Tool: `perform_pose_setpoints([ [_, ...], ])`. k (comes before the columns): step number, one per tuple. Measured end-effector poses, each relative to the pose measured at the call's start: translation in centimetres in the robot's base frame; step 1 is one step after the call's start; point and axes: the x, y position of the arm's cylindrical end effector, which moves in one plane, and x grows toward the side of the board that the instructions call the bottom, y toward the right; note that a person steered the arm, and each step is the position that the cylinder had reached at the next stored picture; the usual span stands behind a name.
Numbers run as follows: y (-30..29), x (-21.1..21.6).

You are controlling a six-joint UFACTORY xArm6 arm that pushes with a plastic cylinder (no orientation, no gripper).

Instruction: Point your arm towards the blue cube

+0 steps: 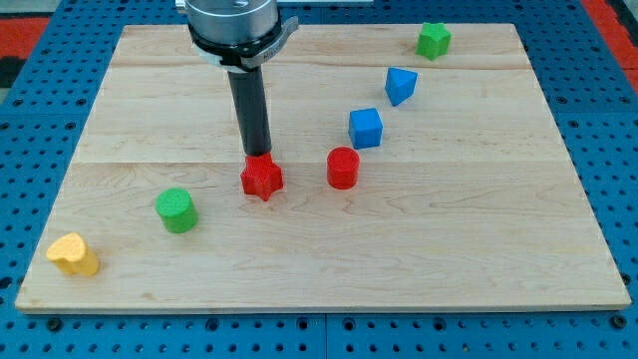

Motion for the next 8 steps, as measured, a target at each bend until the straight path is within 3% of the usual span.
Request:
perform_pose_setpoints([
  [8,0.0,-2.8],
])
